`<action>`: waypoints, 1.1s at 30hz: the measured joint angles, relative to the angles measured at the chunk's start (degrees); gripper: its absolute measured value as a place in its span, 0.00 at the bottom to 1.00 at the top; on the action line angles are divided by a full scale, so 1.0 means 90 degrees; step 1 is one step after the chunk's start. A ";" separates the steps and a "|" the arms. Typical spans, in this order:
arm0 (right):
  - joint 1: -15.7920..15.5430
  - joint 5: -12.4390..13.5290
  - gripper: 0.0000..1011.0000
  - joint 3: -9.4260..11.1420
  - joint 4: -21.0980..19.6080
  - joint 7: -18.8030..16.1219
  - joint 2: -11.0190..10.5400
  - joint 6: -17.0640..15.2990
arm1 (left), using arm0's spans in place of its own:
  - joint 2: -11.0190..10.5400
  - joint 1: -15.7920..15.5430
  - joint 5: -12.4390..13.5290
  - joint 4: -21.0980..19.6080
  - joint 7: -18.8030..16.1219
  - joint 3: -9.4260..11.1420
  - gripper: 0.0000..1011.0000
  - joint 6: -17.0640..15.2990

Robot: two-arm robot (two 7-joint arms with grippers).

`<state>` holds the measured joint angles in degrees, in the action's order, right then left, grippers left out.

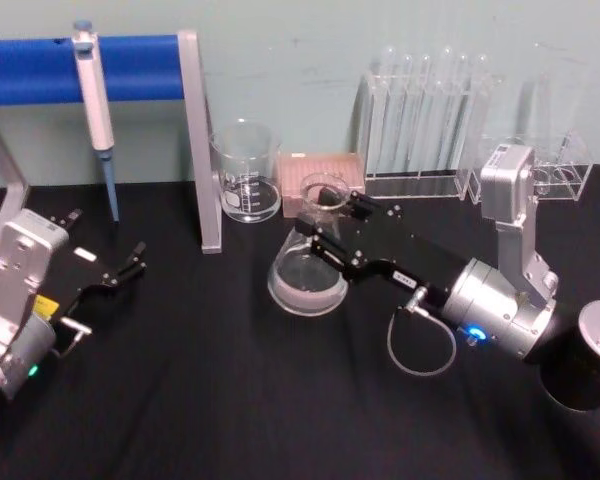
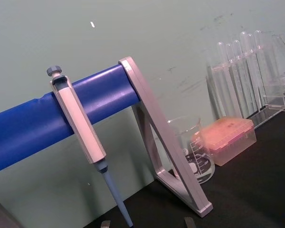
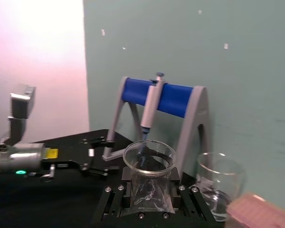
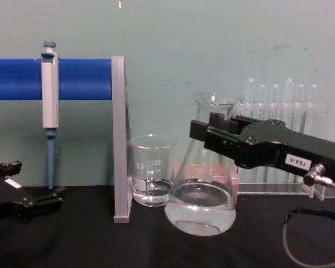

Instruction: Grasp the erlenmeyer flask with one hand, shake it three times, then place it back.

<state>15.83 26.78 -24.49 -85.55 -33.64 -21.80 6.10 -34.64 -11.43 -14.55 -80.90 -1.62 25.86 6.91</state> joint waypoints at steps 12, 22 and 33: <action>-0.0079 -0.0258 0.44 0.0474 0.0162 0.1058 -0.0017 0.0048 | 0.0000 0.0000 0.0000 0.0000 0.0000 0.0000 0.99 0.0000; -0.0295 -0.0678 0.44 0.1159 0.0177 0.2193 0.0081 -0.0046 | 0.0000 0.0000 -0.0001 0.0000 0.0000 0.0000 0.99 0.0000; -0.0282 -0.0868 0.45 0.1303 0.0274 0.2236 0.0210 -0.0193 | 0.0000 0.0000 0.0000 0.0000 0.0000 0.0000 0.99 0.0000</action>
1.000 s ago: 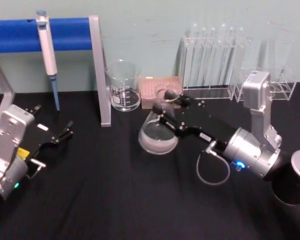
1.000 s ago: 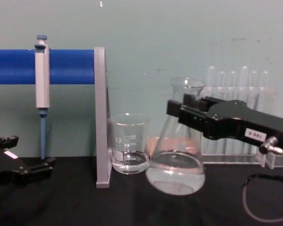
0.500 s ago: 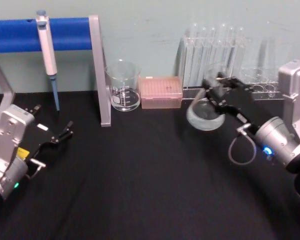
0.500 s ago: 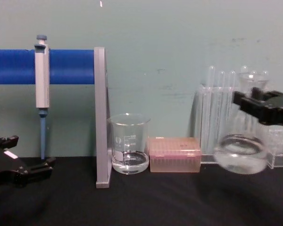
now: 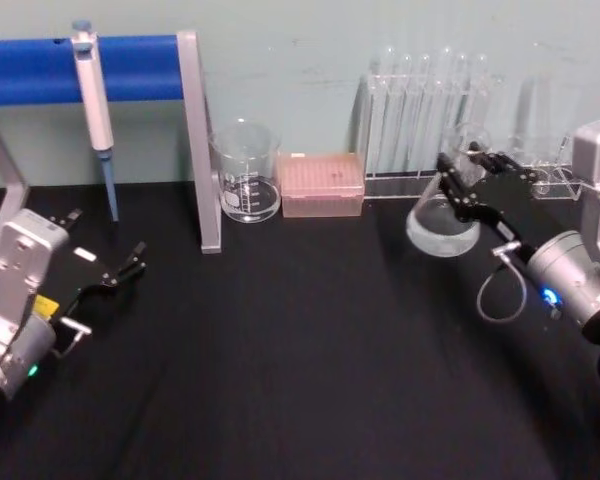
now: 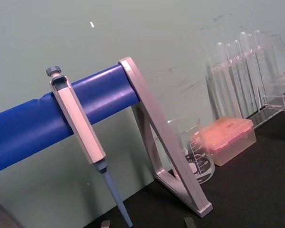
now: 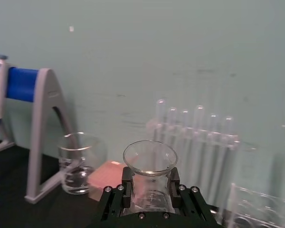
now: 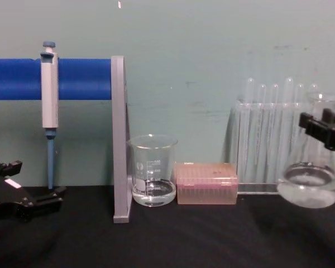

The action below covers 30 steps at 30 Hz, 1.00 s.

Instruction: Grasp the erlenmeyer flask with one hand, shake it three times, then place it back.

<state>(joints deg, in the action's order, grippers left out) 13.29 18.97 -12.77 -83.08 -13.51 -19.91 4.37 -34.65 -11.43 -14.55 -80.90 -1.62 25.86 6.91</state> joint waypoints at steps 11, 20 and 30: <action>0.0229 0.0147 0.44 -0.0473 0.0131 -0.1197 0.0097 0.0039 | 0.0000 0.0000 0.0000 0.0000 0.0000 0.0000 0.99 0.0000; 0.0361 0.0409 0.44 -0.0881 0.0162 -0.1845 0.0023 0.0102 | 0.0000 0.0000 0.0000 0.0000 0.0000 0.0000 0.99 0.0000; 0.0433 0.0603 0.44 -0.1093 0.0156 -0.2040 -0.0112 0.0130 | 0.0000 0.0000 0.0000 0.0000 0.0000 0.0000 0.99 0.0000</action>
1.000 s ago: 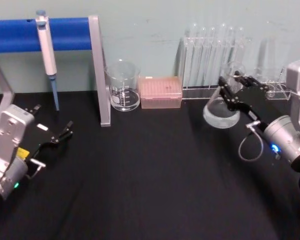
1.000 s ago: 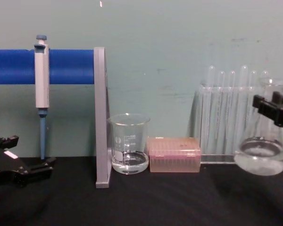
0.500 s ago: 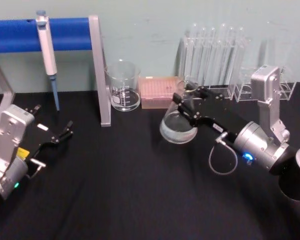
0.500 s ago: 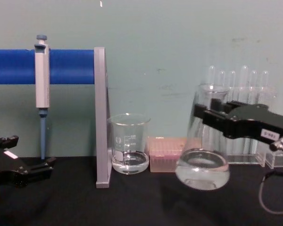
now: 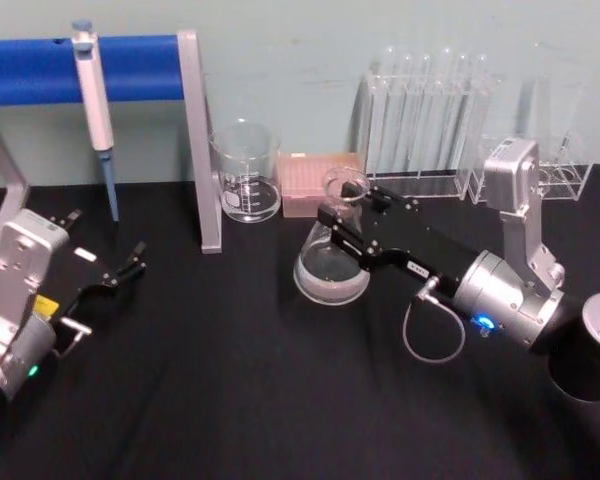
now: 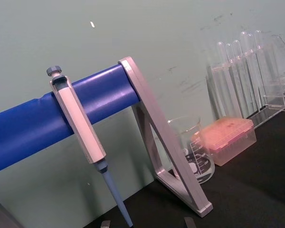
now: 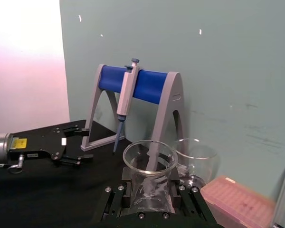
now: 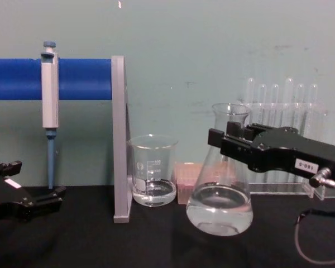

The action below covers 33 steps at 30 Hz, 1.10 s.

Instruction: Grasp the erlenmeyer flask with one hand, shake it three times, then place it back.

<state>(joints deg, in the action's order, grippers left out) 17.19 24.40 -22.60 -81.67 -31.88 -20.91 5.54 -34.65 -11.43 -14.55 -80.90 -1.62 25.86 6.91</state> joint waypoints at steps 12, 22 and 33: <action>0.0140 0.0119 0.44 -0.0194 0.0123 -0.0204 -0.0132 0.0087 | 0.0000 0.0000 0.0000 0.0000 0.0000 0.0000 0.99 0.0000; 0.0232 0.0160 0.44 -0.0335 0.0310 -0.0349 -0.0210 0.0201 | 0.0000 0.0000 0.0000 0.0000 0.0000 0.0000 0.99 0.0000; 0.0353 0.0082 0.44 -0.0495 0.0667 -0.0510 -0.0233 0.0321 | 0.0000 0.0000 0.0000 0.0000 0.0000 0.0000 0.99 0.0000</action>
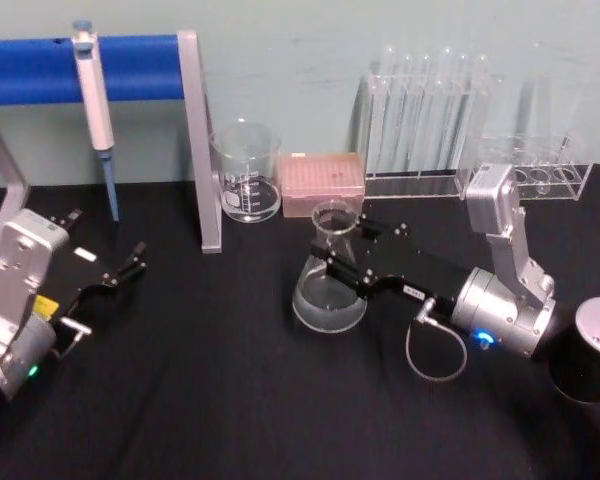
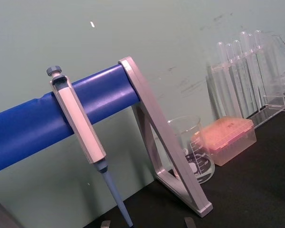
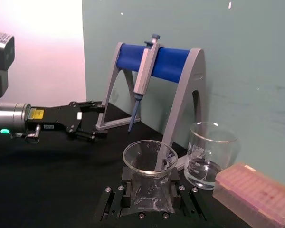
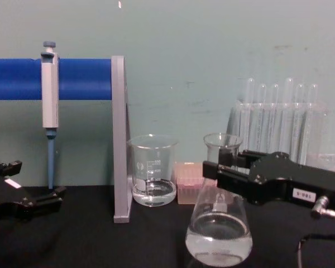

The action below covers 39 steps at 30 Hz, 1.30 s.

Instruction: Grasp the erlenmeyer flask with one hand, shake it three times, then place it back.

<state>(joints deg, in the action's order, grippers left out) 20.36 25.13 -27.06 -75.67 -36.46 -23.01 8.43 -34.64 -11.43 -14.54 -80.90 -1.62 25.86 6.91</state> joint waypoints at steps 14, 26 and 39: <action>0.0203 0.0006 0.44 -0.0197 0.0518 -0.0389 0.0040 0.0219 | 0.0000 0.0000 0.0000 0.0001 0.0000 0.0000 0.99 0.0000; 0.0311 -0.0023 0.44 -0.0307 0.0809 -0.0534 0.0080 0.0337 | 0.0000 0.0000 0.0000 0.0000 0.0000 0.0000 0.99 0.0000; 0.0324 -0.0015 0.44 -0.0322 0.0896 -0.0546 0.0105 0.0347 | 0.0000 0.0000 0.0000 0.0000 0.0000 0.0000 0.99 0.0000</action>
<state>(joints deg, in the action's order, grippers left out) 23.28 24.99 -29.96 -67.61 -41.38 -22.07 11.55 -34.65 -11.43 -14.55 -80.90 -1.62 25.86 6.91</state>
